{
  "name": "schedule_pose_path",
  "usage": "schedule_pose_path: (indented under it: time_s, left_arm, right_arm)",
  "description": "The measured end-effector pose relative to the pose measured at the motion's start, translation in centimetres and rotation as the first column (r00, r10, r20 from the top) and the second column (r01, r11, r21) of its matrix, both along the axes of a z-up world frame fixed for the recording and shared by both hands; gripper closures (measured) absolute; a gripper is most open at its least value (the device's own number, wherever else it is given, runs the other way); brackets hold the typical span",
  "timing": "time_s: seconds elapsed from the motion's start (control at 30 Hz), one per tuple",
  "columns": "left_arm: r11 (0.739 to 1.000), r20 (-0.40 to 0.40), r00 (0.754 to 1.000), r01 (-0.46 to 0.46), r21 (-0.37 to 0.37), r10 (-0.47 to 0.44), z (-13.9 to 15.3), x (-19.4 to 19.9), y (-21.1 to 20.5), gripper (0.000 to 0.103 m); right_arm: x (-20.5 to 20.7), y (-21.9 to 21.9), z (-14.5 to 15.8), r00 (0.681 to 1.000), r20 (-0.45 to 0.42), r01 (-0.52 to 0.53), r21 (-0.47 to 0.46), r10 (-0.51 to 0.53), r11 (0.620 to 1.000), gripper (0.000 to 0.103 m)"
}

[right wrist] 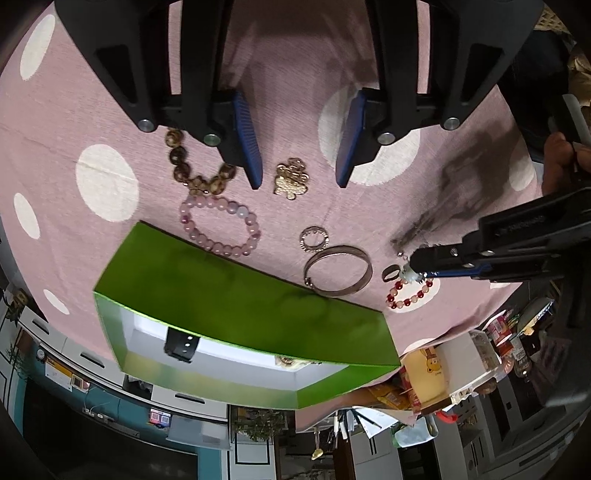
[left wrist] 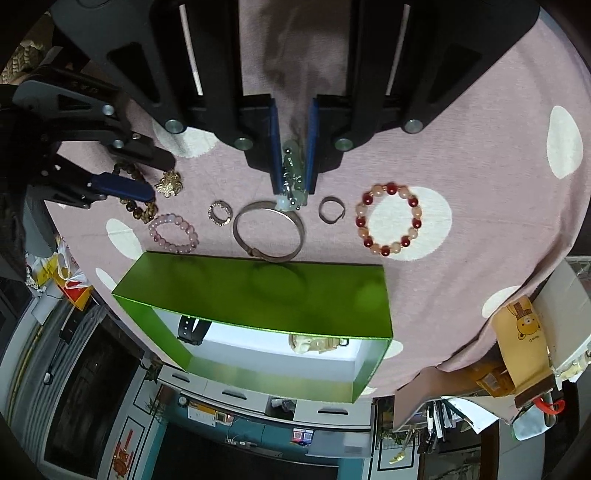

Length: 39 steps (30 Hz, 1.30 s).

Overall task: Organize jewelry
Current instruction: 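Grasp the gold brooch with the right tool while the left tool holds the pendant, then lower the pendant and brooch into the green box and open both tools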

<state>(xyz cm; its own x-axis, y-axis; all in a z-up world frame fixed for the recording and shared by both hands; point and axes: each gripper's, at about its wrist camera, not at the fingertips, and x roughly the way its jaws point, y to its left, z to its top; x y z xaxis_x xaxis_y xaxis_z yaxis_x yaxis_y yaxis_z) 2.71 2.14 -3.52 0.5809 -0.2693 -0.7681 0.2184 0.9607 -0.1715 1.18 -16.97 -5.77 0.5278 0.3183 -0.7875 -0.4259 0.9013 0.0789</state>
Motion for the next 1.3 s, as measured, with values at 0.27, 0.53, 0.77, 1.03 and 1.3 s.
schedule_pose_path:
  time_s: [0.27, 0.53, 0.77, 1.03, 1.3]
  left_arm:
    - [0.999, 0.016, 1.0, -0.013, -0.03, 0.013, 0.7, -0.2, 1.1, 0.091]
    - [0.999, 0.03, 0.999, -0.011, -0.05, 0.012, 1.3, -0.5, 1.5, 0.091]
    - [0.996, 0.069, 0.998, 0.015, -0.092, -0.009, 3.1, -0.2, 1.4, 0.091]
    - [0.992, 0.15, 0.989, 0.028, -0.124, -0.009, 6.2, 2.1, 0.2, 0.091]
    - [0.989, 0.186, 0.983, 0.032, -0.145, -0.005, 8.0, 6.1, -1.2, 0.091]
  right_arm:
    - [0.8, 0.5, -0.7, 1.0, -0.006, 0.023, -0.022, -0.023, 0.999, 0.078]
    - [0.6, -0.3, 0.4, 0.997, 0.041, 0.06, 0.006, -0.06, 0.998, 0.083]
    - [0.2, -2.0, 3.9, 0.987, 0.131, 0.072, 0.114, -0.087, 0.991, 0.083]
    - [1.8, -3.5, 7.5, 0.963, 0.23, 0.101, 0.181, -0.142, 0.978, 0.083]
    - [5.0, -5.5, 9.4, 0.935, 0.271, 0.174, 0.208, -0.228, 0.963, 0.083]
